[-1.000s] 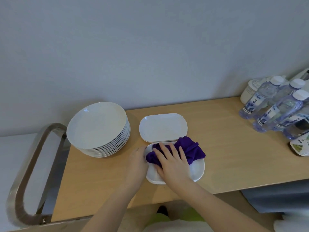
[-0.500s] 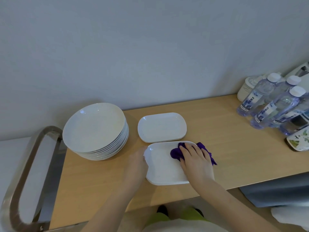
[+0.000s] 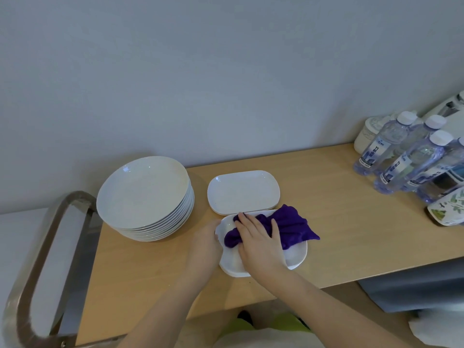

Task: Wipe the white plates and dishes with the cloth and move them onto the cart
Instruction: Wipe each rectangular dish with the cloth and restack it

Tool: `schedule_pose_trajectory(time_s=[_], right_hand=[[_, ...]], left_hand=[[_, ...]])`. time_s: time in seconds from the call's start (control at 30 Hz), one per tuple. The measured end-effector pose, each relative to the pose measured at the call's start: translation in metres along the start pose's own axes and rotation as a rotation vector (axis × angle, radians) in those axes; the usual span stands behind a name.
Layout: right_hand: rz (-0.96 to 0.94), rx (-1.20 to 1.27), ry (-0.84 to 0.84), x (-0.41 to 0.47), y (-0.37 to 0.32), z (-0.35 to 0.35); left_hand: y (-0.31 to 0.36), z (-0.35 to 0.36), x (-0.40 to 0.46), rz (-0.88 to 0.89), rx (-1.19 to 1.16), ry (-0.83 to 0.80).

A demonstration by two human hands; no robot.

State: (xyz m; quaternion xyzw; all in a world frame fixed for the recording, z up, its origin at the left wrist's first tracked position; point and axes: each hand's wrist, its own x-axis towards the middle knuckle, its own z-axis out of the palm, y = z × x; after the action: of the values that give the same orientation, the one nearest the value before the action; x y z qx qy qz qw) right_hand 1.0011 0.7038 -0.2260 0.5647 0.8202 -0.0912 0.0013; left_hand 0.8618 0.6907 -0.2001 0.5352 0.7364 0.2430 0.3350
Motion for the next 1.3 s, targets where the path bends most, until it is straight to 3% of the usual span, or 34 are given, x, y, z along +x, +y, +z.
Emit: schedule_pose_trajectory(time_s=[0.23, 0.67, 0.93, 1.3], right_hand=[[-0.248, 0.108, -0.008, -0.024, -0.016, -0.007], [-0.304, 0.021, 0.159, -0.059, 0.061, -0.028], [-0.118, 0.008, 0.249, -0.053, 0.089, -0.036], [0.090, 0.196, 0.236, 0.009, 0.058, -0.012]], left_hand=[[0.003, -0.004, 0.003, -0.031, 0.021, -0.008], [0.001, 0.001, -0.001, 0.002, 0.029, -0.012], [0.000, 0.003, 0.002, -0.018, -0.016, -0.025], [0.007, 0.001, 0.002, -0.033, 0.034, -0.007]])
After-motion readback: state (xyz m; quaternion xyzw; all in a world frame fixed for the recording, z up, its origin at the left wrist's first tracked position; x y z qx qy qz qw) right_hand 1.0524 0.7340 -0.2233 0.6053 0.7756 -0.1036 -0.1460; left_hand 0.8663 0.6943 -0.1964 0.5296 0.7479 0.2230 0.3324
